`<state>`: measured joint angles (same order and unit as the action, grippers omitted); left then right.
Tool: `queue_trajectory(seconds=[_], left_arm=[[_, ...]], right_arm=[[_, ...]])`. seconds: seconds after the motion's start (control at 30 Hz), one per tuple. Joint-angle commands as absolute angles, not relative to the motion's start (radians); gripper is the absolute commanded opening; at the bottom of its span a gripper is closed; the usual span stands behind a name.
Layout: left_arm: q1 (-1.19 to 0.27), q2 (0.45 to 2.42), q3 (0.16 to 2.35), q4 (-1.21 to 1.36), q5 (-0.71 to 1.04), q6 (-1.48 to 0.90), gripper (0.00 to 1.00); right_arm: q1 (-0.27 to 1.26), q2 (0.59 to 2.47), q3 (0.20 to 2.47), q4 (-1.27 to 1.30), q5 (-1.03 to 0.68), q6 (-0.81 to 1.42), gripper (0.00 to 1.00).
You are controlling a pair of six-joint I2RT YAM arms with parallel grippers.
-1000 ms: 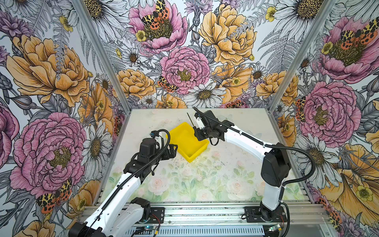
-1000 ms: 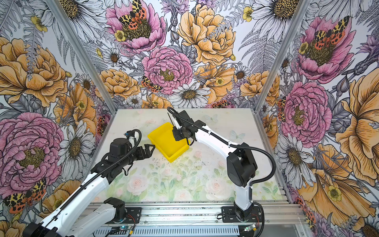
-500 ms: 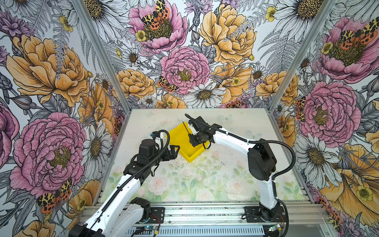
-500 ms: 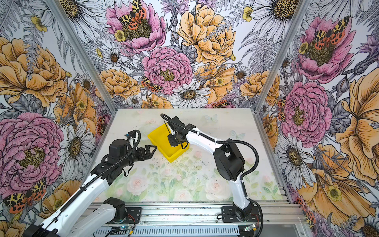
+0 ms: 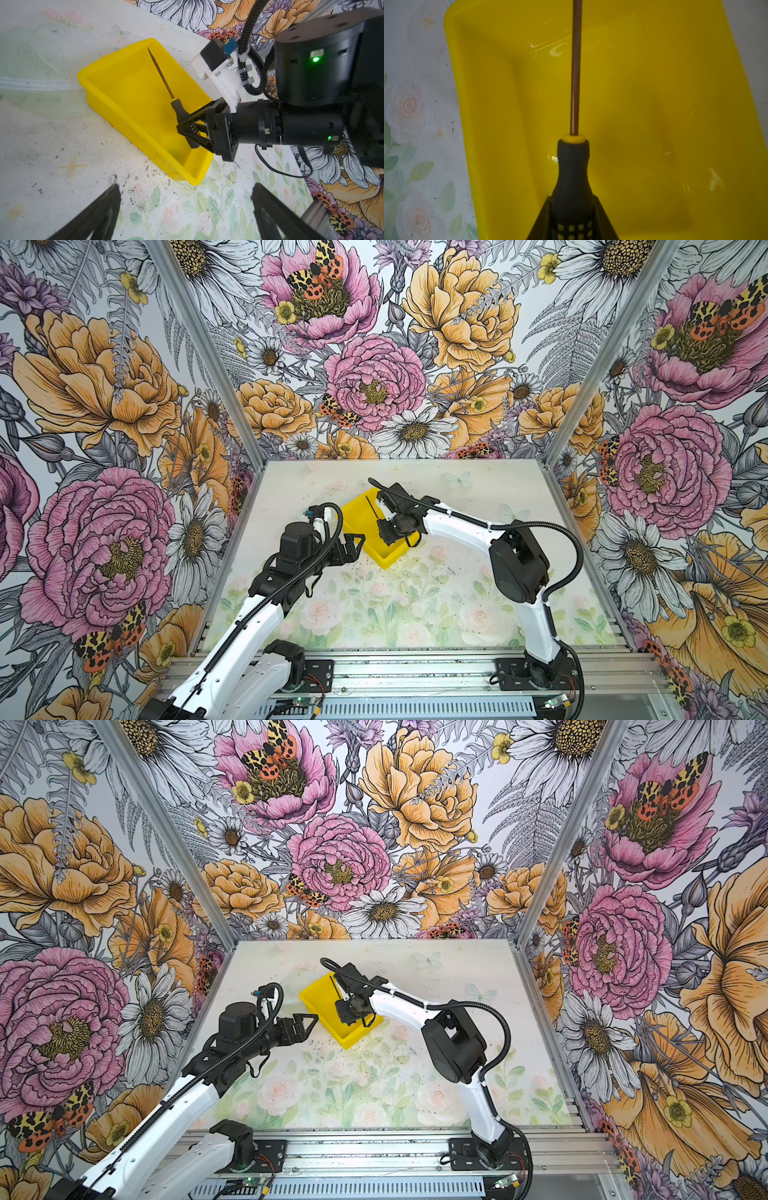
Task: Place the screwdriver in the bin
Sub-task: 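Lift the screwdriver with the right gripper and carry it over the yellow bin, then lower the screwdriver into the bin and open the right gripper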
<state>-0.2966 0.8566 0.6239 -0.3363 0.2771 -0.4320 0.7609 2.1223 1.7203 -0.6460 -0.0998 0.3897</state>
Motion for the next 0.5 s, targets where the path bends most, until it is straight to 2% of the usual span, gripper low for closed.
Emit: queue_trajectory(seconds=[0.0,0.17,0.47], left_arm=[[-0.291,0.835,0.614,-0.337,0.244,-0.437,0.99],[-0.291,0.816,0.615,-0.344,0.227,-0.434,0.99],[-0.291,0.810,0.618,-0.345,0.238,-0.435,0.99]], right_arm=[[0.770,2.139,1.744,-0.620,-0.095,0.412,0.13],[0.772,2.131,1.742,-0.620,-0.081,0.414,0.24],[0.772,2.074,1.745,-0.615,-0.048,0.410,0.60]])
